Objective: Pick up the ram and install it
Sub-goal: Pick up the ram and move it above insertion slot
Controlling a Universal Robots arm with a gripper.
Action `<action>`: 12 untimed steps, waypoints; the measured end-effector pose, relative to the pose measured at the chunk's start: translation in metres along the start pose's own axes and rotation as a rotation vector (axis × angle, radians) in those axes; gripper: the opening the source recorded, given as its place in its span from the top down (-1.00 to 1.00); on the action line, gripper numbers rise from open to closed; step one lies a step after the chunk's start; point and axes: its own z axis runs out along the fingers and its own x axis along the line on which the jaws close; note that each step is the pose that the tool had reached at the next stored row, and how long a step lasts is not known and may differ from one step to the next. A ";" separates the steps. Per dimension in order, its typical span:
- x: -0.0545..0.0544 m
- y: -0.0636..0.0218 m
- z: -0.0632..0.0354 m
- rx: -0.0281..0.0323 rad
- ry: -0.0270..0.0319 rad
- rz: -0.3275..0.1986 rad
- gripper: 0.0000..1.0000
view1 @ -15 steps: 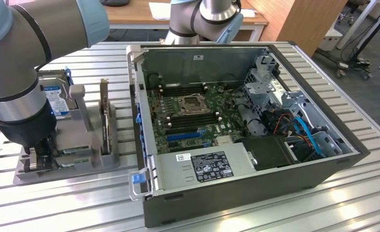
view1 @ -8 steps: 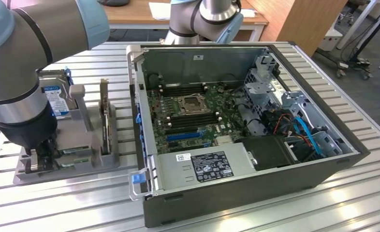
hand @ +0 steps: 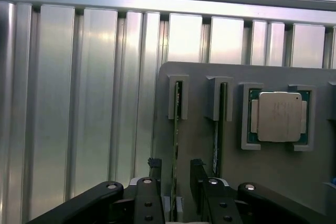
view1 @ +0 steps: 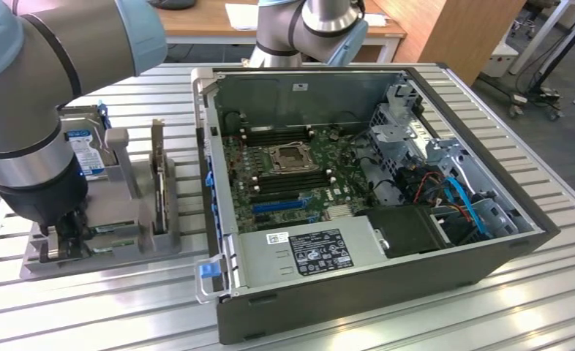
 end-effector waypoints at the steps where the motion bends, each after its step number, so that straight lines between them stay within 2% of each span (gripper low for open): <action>1: 0.000 -0.0011 -0.0001 -0.0002 0.0002 0.000 0.29; 12: 0.001 -0.0163 -0.0006 -0.0002 0.0001 0.000 0.29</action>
